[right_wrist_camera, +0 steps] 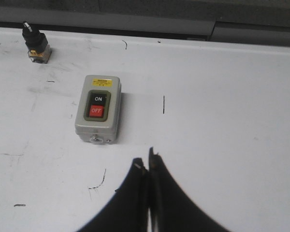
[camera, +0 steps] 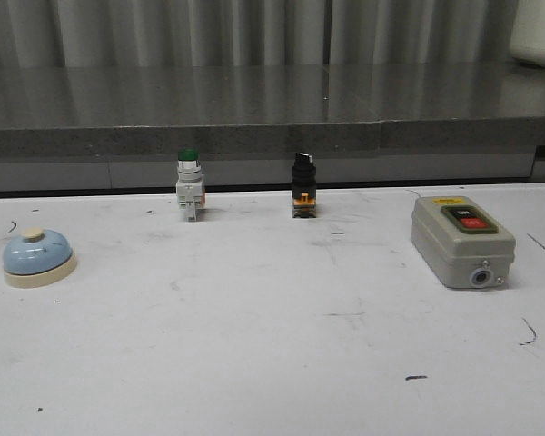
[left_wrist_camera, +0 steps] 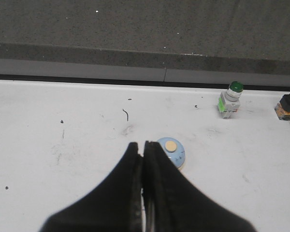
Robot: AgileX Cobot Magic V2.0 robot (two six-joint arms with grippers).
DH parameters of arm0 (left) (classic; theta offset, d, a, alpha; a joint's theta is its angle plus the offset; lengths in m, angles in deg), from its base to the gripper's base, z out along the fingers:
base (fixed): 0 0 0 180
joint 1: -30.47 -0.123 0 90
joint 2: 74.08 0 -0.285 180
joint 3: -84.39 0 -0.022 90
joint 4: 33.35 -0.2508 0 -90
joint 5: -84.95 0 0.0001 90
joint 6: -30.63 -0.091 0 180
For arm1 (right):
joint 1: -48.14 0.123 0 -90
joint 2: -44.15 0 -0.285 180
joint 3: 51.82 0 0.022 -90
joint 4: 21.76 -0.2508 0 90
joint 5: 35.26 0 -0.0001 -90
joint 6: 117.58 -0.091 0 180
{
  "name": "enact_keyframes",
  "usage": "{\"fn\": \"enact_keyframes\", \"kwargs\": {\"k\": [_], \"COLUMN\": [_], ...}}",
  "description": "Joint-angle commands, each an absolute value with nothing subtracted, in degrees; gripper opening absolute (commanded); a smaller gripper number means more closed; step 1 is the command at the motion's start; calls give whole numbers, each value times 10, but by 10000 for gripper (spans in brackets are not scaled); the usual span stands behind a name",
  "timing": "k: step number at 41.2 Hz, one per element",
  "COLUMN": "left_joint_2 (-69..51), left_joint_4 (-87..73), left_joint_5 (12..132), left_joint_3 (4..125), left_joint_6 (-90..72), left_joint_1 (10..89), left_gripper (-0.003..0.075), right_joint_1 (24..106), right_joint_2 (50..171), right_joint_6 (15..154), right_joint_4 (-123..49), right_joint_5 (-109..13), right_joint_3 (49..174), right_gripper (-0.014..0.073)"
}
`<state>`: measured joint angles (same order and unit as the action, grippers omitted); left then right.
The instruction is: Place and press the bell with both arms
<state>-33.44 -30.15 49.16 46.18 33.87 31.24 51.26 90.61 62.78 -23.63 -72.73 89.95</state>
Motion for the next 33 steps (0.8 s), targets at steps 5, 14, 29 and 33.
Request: {"fn": "enact_keyframes", "kwargs": {"k": [5,14,29,33], "left_joint_2": [-330,-330,-330,-315], "left_joint_4": [-295,-295,-315,-308], "left_joint_5": [530,527,529,531], "left_joint_3": [477,477,477,479], "left_joint_6": [345,341,340,335], "left_joint_1": [313,313,313,324], "left_gripper": [-20,92,571,568], "right_joint_1": [511,511,511,511], "right_joint_2": [909,909,909,909], "right_joint_6": [634,634,634,634], "right_joint_4": [-233,-233,-233,-233], "right_joint_5": [-691,-695,-696,-696], "right_joint_3": [920,920,920,920], "right_gripper": [-68,97,454,454]}}
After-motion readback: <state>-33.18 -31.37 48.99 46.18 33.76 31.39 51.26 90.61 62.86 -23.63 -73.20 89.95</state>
